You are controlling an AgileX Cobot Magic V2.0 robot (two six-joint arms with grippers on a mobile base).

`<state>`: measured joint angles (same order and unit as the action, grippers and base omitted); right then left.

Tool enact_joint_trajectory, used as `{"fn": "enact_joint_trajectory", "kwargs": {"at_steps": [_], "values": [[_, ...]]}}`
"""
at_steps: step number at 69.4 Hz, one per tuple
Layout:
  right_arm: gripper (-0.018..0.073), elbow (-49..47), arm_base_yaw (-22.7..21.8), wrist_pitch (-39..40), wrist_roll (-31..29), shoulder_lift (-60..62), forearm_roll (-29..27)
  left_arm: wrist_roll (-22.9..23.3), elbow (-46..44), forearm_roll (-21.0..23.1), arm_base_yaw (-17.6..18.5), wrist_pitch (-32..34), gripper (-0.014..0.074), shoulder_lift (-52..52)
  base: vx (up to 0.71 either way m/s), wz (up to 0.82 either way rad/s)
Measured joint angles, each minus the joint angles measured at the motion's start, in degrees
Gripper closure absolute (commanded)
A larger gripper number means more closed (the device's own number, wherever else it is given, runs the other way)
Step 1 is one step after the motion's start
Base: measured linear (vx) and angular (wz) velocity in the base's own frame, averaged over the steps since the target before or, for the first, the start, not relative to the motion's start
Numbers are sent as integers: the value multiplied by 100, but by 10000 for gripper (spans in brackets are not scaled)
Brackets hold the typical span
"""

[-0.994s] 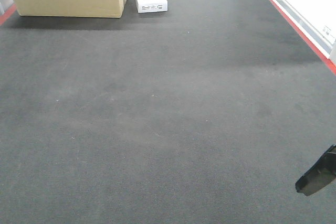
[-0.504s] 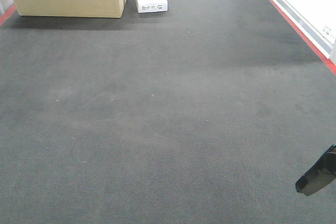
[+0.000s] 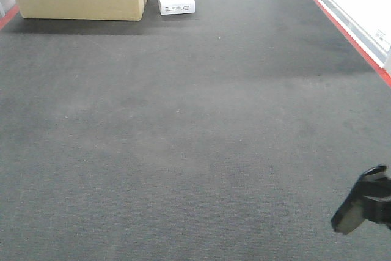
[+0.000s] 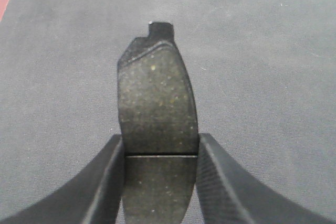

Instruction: Move and align brake pads A on conveyor

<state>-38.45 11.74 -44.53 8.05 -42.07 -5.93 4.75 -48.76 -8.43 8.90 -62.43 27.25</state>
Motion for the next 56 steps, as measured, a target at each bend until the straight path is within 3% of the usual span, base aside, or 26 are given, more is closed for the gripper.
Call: {"fn": "enact_joint_trajectory", "kwargs": {"at_steps": [18, 44, 56], "values": [[566, -401, 0, -31, -148, -1120, 4, 0, 0, 0, 0, 0, 602, 0, 0, 0], [566, -1953, 0, -969, -716, -3357, 48, 0, 0, 0, 0, 0, 602, 0, 0, 0], [564, -2506, 0, -1042, -805, -4209, 67, 0, 0, 0, 0, 0, 602, 0, 0, 0]]}}
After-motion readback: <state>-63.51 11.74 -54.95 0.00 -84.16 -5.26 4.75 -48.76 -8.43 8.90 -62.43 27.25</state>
